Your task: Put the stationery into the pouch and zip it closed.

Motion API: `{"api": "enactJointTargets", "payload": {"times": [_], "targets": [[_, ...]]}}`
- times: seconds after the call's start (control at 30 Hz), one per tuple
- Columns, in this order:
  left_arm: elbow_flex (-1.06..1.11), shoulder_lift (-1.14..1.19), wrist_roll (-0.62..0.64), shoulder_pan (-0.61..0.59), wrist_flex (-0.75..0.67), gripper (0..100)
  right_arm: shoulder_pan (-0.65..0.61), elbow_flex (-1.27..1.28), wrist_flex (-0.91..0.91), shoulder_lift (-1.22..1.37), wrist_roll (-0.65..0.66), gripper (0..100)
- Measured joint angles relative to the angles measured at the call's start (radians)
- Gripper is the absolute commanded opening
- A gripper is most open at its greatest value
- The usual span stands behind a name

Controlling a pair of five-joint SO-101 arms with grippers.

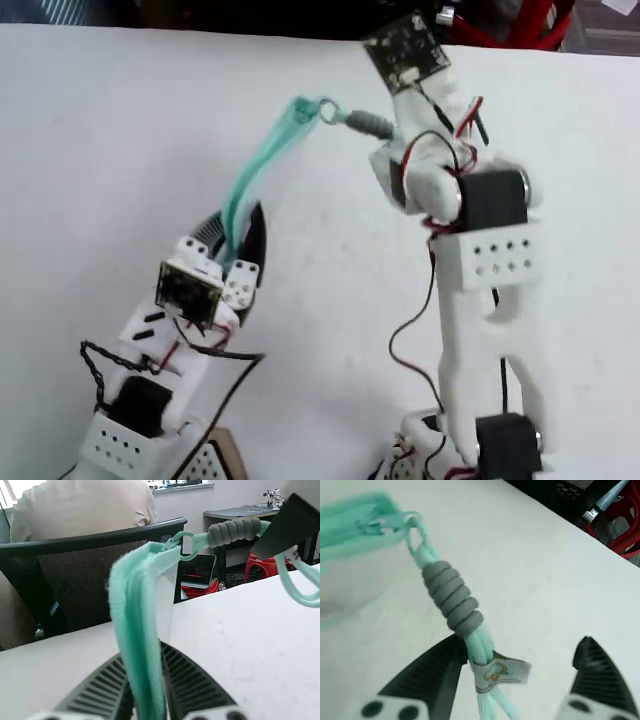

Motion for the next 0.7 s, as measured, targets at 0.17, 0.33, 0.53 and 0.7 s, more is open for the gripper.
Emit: {"api": "enactJointTargets", "payload": {"times": [0.17,0.33,0.53,0.7], "targets": [[-0.124,0.040,-0.017,-0.012,0.009,2,0.005,0.011,0.163,-0.074,0.063,28.0],[-0.370,0.282,-0.017,-0.048,0.121,2,-0.072,0.201,0.232,-0.187,0.253,28.1],[-0.640,0.562,-0.020,-0.061,0.189,2,-0.104,0.453,0.114,-0.379,0.284,28.1],[-0.672,0.704,-0.163,-0.143,0.091,2,0.011,0.681,-0.106,-0.511,0.212,28.0]]}}
